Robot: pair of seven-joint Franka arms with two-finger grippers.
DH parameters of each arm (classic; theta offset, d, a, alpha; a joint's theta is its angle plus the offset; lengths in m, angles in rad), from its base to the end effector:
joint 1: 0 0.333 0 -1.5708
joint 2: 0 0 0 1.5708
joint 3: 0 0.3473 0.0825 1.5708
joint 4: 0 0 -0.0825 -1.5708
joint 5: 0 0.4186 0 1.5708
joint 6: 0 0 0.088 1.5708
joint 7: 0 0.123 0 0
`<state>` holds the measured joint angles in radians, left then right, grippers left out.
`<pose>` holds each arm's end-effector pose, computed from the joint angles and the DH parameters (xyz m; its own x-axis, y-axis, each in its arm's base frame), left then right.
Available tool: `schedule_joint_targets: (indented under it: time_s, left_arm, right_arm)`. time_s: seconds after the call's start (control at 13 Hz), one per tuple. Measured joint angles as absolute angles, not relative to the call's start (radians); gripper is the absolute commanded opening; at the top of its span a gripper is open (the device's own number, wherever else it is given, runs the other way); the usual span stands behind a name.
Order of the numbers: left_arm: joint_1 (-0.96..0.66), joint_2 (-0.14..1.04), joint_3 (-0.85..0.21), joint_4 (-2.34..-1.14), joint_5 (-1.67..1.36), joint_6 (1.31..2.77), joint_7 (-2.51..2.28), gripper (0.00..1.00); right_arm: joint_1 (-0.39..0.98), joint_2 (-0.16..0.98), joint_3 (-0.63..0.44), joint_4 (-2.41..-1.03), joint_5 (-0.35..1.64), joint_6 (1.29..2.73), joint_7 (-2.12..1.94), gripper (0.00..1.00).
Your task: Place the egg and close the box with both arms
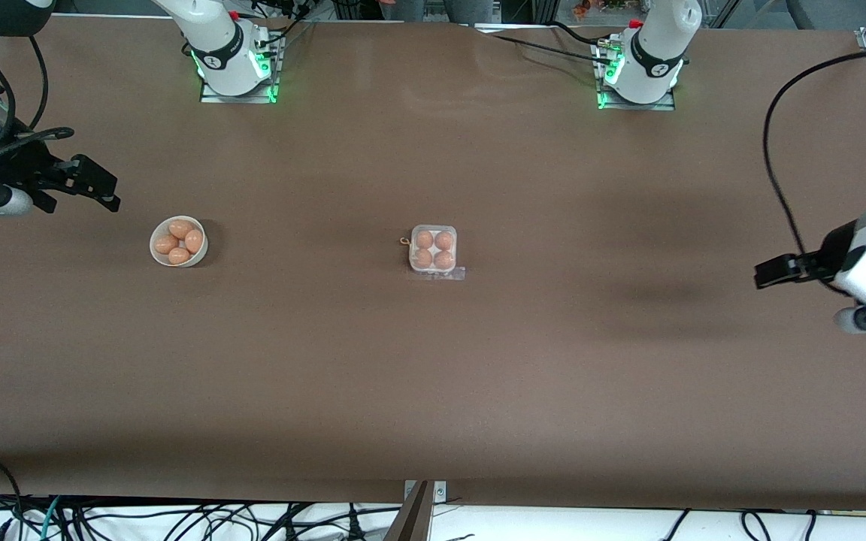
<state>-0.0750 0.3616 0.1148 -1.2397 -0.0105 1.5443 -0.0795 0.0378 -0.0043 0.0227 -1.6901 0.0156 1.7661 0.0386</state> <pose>0.7013 0.0117 0.5718 0.9922 0.1135 -0.0522 0.1119 -0.9931 -0.0343 0.6027 0.0382 0.5990 0.9967 0.0187 0.0795 0.0202 -0.9996 -0.0185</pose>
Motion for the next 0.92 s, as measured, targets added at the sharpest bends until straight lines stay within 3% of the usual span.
schedule_joint_targets:
  time_s: [0.31,0.92]
  left_arm:
    - [-0.039,0.246,0.109,-1.359,0.008,1.558,-0.038,1.00]
    - [0.012,0.062,0.046,-1.665,0.046,1.753,-0.030,1.00]
  right_arm:
    - [0.038,-0.004,0.023,-1.690,0.016,1.766,0.039,1.00]
    - [0.038,-0.004,0.023,-1.690,0.016,1.766,0.039,1.00]
